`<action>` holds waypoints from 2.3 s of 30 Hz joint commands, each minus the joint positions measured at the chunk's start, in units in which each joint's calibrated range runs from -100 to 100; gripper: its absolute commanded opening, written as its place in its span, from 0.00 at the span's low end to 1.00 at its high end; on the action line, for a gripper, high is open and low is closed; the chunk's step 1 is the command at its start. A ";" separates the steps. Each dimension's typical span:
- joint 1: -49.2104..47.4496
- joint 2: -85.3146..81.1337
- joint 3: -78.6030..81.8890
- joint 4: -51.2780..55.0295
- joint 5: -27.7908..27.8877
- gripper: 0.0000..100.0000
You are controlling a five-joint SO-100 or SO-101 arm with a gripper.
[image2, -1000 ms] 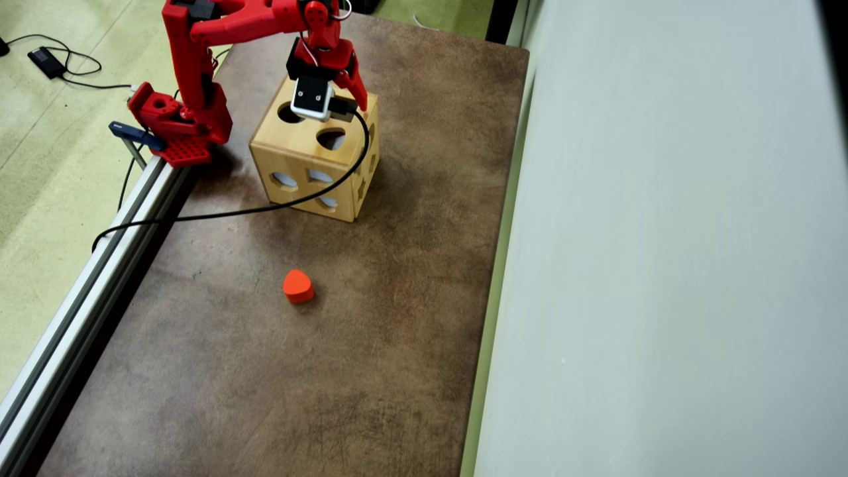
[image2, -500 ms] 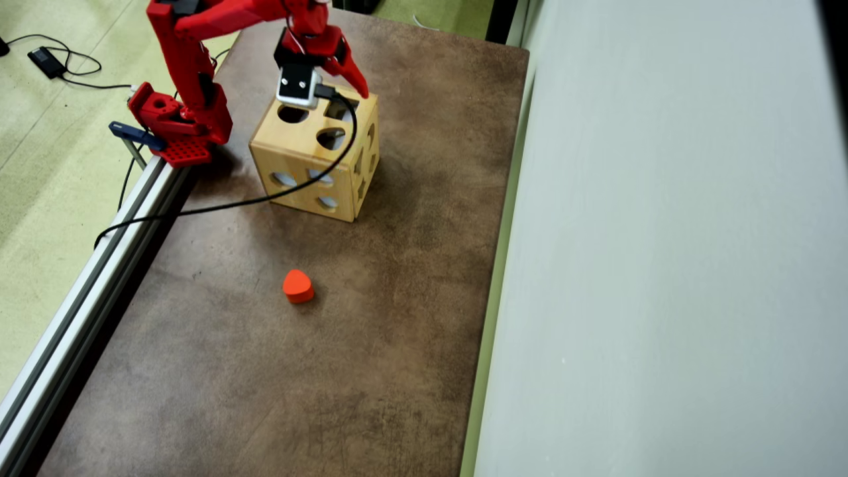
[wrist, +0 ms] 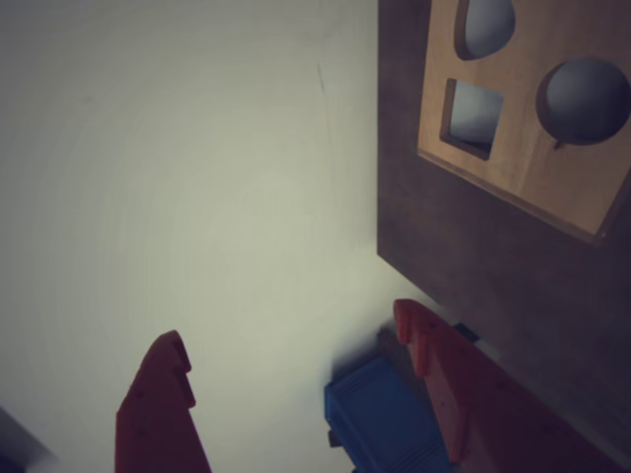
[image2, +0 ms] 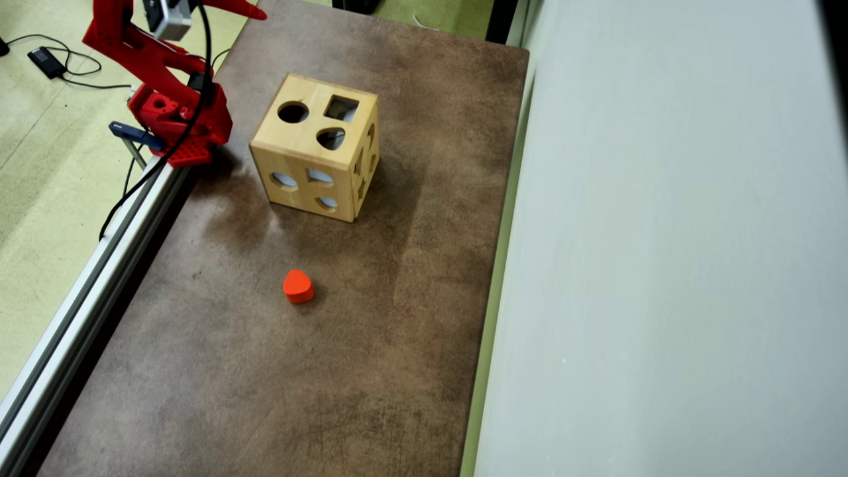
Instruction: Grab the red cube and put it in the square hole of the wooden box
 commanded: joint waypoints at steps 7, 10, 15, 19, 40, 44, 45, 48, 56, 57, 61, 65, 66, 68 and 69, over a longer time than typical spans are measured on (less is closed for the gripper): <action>0.51 -22.67 13.36 0.33 0.44 0.32; 0.58 -26.66 13.99 0.33 0.49 0.32; 0.66 -28.70 14.26 0.33 0.49 0.32; 2.29 -28.70 14.26 0.33 0.54 0.32; 14.55 -37.62 26.60 0.33 6.25 0.32; 14.55 -37.62 28.84 0.33 6.40 0.32; 14.55 -37.62 28.93 0.33 6.40 0.31; 14.55 -37.62 28.93 0.33 6.40 0.28; 14.55 -37.62 28.93 0.33 6.40 0.19; 14.55 -37.62 28.93 0.33 6.40 0.18; 14.55 -37.62 28.93 0.33 6.35 0.11; 14.55 -37.62 28.93 0.33 6.35 0.04; 14.55 -37.62 28.93 0.33 6.35 0.03; 14.55 -37.62 28.93 0.33 6.35 0.02; 14.55 -37.62 28.93 0.33 6.35 0.02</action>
